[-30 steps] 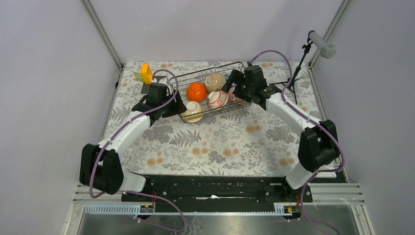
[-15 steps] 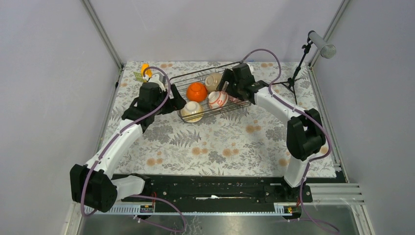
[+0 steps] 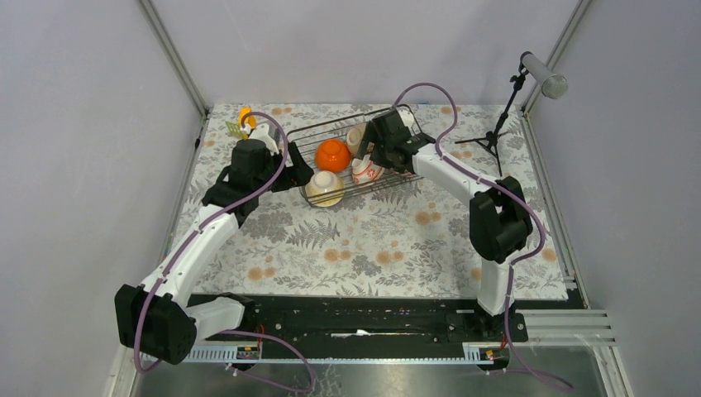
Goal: Unload the bowls from the dish rack
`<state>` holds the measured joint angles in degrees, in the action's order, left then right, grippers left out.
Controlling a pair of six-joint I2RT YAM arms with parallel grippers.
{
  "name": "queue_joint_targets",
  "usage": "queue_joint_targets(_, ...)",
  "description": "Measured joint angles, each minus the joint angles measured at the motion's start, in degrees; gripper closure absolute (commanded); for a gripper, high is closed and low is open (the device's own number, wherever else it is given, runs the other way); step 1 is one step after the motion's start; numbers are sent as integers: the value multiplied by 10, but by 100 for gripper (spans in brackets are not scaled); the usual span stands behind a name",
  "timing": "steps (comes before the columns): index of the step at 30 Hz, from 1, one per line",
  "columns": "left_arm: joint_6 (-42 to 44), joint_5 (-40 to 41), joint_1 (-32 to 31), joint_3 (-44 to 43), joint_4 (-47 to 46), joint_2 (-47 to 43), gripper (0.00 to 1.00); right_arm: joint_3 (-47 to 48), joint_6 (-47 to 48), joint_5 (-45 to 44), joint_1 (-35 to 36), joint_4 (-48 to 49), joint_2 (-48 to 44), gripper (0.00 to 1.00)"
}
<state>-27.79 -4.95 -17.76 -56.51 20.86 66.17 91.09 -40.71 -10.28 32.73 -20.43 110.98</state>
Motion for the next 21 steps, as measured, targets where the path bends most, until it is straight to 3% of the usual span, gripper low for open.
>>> queue_joint_targets(14,9,-9,0,0,0,4,11,11,6,-28,3,-31,17,0)
queue_joint_targets(21,10,-9,0,5,0,4,12,20,5,-24,3,-33,27,5)
